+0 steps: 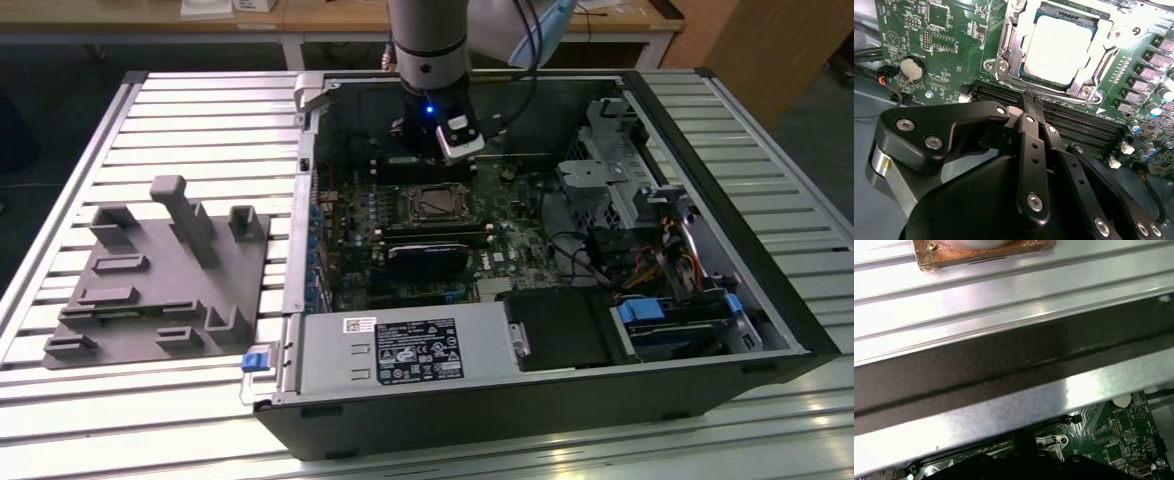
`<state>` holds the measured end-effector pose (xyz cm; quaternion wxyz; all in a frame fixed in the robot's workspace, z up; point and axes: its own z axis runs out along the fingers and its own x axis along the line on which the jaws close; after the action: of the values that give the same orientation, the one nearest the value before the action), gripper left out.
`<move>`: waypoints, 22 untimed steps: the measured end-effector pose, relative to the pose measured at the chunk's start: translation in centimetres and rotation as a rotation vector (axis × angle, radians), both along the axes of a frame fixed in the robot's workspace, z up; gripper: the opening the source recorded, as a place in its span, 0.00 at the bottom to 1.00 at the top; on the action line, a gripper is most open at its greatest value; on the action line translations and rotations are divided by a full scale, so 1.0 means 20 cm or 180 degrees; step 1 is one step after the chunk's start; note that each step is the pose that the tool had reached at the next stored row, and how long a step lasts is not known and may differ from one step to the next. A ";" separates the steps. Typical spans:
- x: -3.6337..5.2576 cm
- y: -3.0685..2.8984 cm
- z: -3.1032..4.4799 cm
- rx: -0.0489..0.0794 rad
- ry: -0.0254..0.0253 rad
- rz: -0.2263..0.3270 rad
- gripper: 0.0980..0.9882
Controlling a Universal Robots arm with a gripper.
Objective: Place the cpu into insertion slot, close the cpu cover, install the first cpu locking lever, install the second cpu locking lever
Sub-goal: 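Install the first cpu locking lever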
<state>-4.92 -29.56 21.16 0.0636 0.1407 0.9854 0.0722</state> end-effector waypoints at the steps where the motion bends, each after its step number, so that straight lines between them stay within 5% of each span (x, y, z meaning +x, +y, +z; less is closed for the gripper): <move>1: 0.000 0.000 0.000 0.0000 0.0000 0.0000 0.01; 6: 0.000 0.000 0.001 -0.0012 0.0001 0.0000 0.01; 10: 0.000 0.003 -0.004 -0.0153 0.0010 0.0000 0.01; 13: 0.000 0.004 -0.007 -0.0266 0.0032 0.0000 0.01; 17: 0.004 0.004 -0.009 -0.0394 0.0089 0.0003 0.01; 18: 0.005 0.004 -0.009 -0.0415 0.0102 0.0003 0.01; 22: 0.005 -0.003 -0.011 -0.0429 0.0108 0.0003 0.01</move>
<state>-4.83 -29.61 20.95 0.0562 0.1368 0.9890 0.0032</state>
